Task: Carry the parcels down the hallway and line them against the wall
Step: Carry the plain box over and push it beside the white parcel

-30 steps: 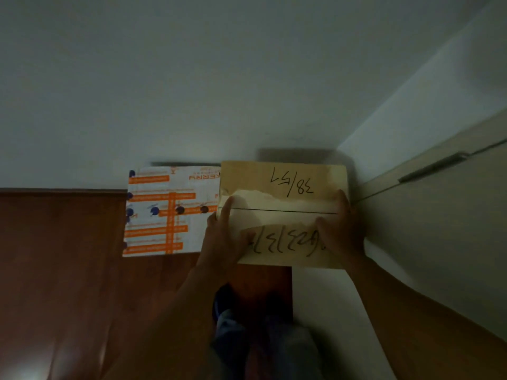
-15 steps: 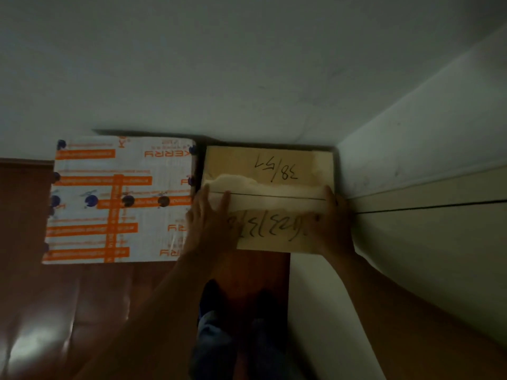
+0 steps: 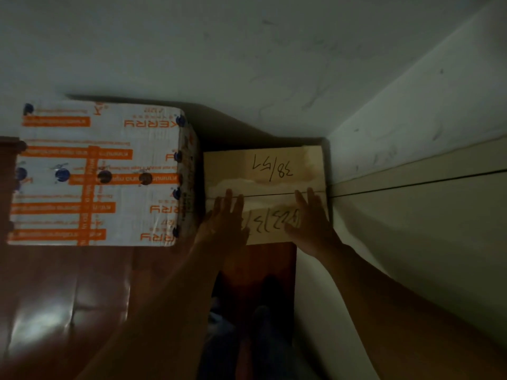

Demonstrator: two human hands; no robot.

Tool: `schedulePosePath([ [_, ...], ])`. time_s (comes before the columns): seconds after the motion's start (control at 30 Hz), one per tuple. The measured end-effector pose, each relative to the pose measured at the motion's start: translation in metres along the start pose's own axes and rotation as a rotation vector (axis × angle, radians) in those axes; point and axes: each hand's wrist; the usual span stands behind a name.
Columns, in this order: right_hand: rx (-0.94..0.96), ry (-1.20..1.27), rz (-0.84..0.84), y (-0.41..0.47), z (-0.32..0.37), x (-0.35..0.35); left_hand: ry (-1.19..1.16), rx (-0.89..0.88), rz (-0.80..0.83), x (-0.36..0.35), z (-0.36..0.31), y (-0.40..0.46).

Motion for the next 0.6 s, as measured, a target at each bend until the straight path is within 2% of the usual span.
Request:
schedulePosePath([
  [0.23,0.002,-0.024,-0.056,-0.017,0.016,0.003,0.057,-0.018,0.015,0.029,-0.015,-0.025],
  [0.4,0.042,-0.244,-0.059,-0.012,0.013,-0.018,0.202,-0.103,0.081,0.002,-0.018,-0.018],
  [0.5,0.063,-0.320,-0.104,-0.002,0.005,-0.035,0.314,-0.091,0.042,-0.020,-0.007,-0.010],
  [0.6,0.079,-0.368,-0.225,0.005,-0.006,-0.047,0.320,-0.127,-0.040,-0.031,0.001,-0.005],
])
Point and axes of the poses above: each hand's wrist, its own y-axis towards the middle knuckle, its own x-axis out of the back of the hand, z = x × y, and after that the axes turned 14 degrees about -x, right-handed
